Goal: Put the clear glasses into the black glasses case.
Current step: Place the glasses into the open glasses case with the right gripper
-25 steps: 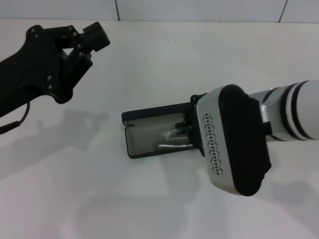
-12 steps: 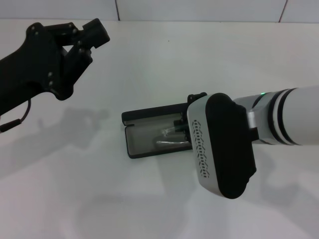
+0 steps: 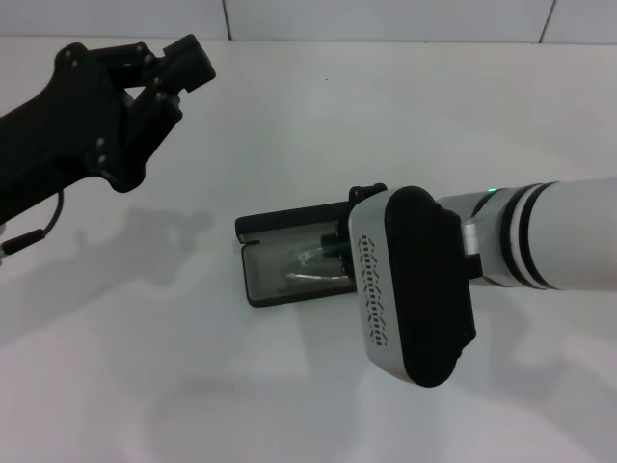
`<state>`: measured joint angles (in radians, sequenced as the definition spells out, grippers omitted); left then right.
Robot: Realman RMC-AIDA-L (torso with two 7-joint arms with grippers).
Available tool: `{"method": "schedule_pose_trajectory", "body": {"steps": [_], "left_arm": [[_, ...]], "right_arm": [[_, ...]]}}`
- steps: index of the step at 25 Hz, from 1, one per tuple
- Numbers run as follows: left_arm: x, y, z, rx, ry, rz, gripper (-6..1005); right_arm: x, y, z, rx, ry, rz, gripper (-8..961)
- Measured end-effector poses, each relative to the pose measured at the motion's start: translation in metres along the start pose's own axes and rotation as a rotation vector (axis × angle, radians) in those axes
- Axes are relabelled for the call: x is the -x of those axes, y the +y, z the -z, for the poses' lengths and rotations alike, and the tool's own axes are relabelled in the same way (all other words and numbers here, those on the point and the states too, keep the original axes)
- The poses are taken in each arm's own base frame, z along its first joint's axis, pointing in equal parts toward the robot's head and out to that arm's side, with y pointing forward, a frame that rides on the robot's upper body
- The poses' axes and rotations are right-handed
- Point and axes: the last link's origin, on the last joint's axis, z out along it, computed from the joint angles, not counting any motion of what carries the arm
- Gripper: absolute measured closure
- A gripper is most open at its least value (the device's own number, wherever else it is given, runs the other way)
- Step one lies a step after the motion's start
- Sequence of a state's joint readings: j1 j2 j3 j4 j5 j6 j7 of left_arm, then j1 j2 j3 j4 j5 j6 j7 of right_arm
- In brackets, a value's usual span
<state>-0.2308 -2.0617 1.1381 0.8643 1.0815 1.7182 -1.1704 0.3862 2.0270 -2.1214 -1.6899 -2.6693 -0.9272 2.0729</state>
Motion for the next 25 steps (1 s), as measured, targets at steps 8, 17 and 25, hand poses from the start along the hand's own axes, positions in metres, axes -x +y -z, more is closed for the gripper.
{"method": "schedule_pose_trajectory", "body": {"steps": [8, 17, 25], "left_arm": [[0.000, 0.000, -0.001, 0.003, 0.002, -0.001, 959], [0.000, 0.000, -0.002, 0.006, 0.004, -0.002, 958], [0.000, 0.000, -0.002, 0.005, 0.005, 0.000, 958]], "right_arm": [[-0.001, 0.002, -0.006, -0.007, -0.005, -0.007, 914], [-0.002, 0.004, -0.011, -0.022, -0.016, -0.007, 913], [-0.002, 0.004, -0.013, -0.031, -0.018, -0.038, 914]]}}
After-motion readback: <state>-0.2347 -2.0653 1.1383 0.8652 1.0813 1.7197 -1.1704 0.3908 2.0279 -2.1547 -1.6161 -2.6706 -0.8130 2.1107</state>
